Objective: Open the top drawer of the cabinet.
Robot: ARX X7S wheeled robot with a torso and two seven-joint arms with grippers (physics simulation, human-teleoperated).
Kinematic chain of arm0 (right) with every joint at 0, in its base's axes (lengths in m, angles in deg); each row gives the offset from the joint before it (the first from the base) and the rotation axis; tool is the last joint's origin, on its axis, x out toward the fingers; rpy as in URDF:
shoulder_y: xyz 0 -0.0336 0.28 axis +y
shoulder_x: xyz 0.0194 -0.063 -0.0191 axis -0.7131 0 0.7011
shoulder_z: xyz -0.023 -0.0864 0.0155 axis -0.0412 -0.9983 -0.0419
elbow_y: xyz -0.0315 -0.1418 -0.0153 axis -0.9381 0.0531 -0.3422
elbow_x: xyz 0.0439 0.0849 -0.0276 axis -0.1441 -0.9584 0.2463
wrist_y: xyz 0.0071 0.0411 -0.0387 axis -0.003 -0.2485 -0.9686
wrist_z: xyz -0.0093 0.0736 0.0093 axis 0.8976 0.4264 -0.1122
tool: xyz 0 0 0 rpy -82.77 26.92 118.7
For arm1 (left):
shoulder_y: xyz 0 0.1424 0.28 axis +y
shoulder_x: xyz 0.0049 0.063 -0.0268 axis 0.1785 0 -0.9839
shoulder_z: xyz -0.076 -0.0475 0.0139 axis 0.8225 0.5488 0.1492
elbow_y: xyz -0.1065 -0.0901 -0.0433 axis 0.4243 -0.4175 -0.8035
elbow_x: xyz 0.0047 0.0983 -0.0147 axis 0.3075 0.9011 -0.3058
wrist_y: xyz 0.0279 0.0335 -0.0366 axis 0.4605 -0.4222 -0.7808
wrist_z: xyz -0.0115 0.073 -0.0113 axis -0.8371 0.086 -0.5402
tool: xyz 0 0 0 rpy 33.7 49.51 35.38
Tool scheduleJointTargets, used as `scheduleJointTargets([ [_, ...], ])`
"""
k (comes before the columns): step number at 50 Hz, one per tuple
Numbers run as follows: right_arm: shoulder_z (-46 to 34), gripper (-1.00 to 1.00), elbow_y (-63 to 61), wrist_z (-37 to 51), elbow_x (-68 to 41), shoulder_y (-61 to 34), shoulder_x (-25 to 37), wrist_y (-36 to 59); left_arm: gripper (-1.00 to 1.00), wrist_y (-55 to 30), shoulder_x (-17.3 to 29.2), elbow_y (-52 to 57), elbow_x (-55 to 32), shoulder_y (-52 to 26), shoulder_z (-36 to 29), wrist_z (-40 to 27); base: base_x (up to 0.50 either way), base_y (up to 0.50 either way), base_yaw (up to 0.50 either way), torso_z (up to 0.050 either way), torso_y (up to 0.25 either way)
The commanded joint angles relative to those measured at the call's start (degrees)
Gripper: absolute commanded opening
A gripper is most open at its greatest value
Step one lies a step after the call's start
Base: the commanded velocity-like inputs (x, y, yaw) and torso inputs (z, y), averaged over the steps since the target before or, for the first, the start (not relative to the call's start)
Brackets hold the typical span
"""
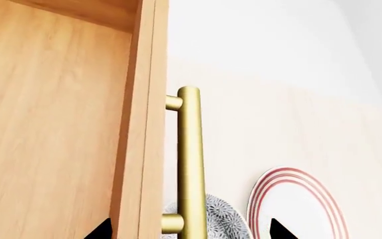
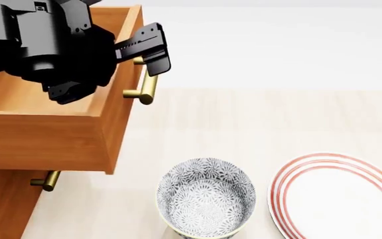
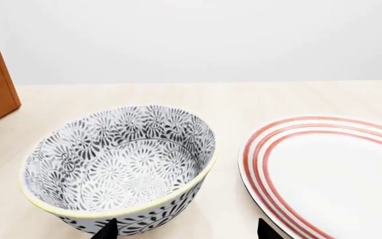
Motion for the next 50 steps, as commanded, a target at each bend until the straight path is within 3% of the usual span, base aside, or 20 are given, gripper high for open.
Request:
scheduleJointTargets([
  [1,1.4,1.0,0.0,-1.4,1.1,0.1,-1.0,-0.5,1.0,4.5,-1.6,3.8,-14.1,-1.0,-10.1,4.2,0.0,0.0,0.0,0.0,0.0],
  [17,1.1,1.0,0.2,-1.6,0.8,0.0,-0.9,-0.7,1.0,9.6,-1.6,9.2,-26.6,-2.8,-23.6,7.6,0.0,0.0,0.0,0.0,0.001],
  [31,1.1,1.0,0.3,-1.6,0.5,-0.1,-0.7,-0.6,1.0,14.6,-1.6,16.9,-33.4,-4.5,-31.0,9.4,0.0,0.0,0.0,0.0,0.0],
  [41,1.2,1.0,0.5,-1.6,0.1,-0.3,-0.7,-0.6,1.0,19.1,0.8,26.7,-32.7,-6.0,-30.1,8.7,0.0,0.0,0.0,0.0,0.0],
  [50,1.2,1.0,0.4,-1.3,-0.1,-0.4,-0.7,-0.2,1.0,30.6,8.4,45.7,-22.1,-9.3,-29.4,2.2,0.0,0.0,0.0,0.001,0.005],
])
